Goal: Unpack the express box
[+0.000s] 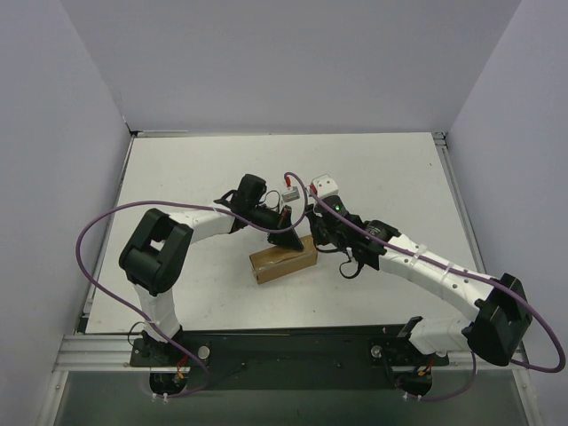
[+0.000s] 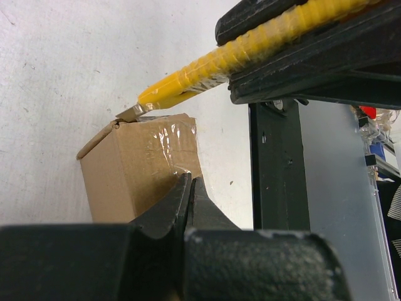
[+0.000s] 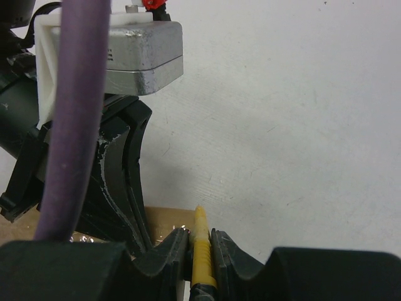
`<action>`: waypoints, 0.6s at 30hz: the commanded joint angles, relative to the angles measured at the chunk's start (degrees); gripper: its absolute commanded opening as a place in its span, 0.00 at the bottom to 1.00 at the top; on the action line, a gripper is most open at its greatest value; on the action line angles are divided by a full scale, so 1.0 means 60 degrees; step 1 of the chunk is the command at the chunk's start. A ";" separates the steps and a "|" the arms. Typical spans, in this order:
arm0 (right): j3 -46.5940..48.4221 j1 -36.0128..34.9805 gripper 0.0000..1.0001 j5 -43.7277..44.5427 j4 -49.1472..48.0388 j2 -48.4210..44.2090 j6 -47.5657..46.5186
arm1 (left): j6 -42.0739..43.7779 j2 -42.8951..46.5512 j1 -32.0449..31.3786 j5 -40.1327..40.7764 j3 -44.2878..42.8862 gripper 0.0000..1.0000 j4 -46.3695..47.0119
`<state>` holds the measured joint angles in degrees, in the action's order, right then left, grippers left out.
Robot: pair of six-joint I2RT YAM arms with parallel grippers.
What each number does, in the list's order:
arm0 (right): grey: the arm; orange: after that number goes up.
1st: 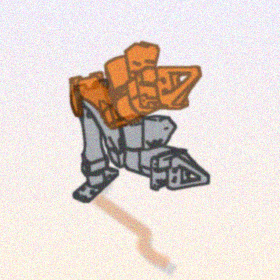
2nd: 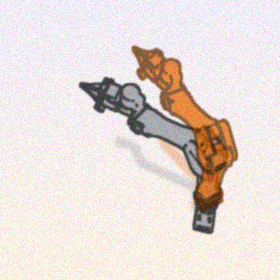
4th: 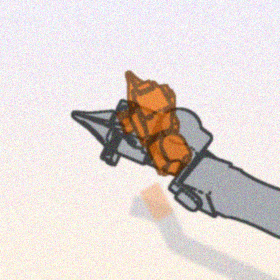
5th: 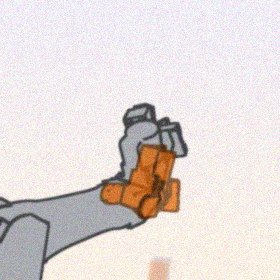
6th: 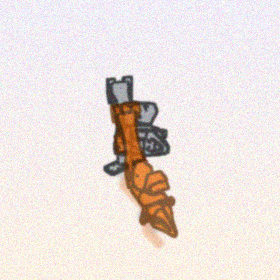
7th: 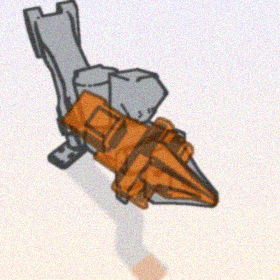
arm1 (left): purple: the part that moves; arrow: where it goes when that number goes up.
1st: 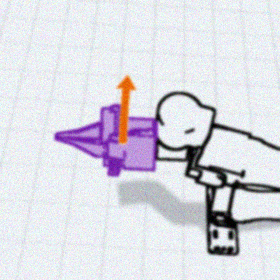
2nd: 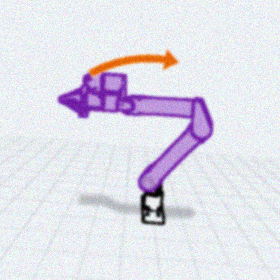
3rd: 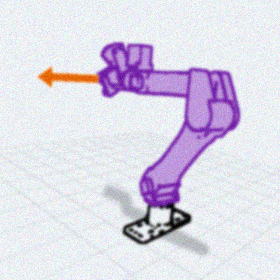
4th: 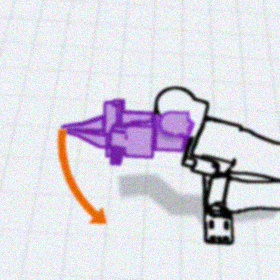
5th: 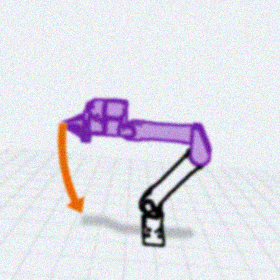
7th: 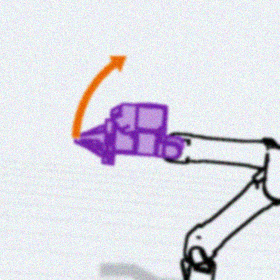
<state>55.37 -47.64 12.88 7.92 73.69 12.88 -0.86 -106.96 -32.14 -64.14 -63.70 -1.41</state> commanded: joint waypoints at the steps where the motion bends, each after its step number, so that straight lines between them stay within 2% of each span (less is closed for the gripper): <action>1: 0.0307 -0.0132 0.00 0.0430 0.0041 -0.0314 -0.0199 | 0.0481 -0.0528 0.0025 0.1256 0.0085 0.00 -0.0395; 18: 0.0175 -0.0059 0.00 -0.0008 0.0174 -0.0168 -0.0009 | 0.0525 -0.0514 0.0054 0.1285 0.0158 0.00 -0.0439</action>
<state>55.40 -48.05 13.54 8.38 73.58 12.27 -0.84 -106.98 -32.14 -64.14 -63.70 -1.43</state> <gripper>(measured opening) 0.187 0.022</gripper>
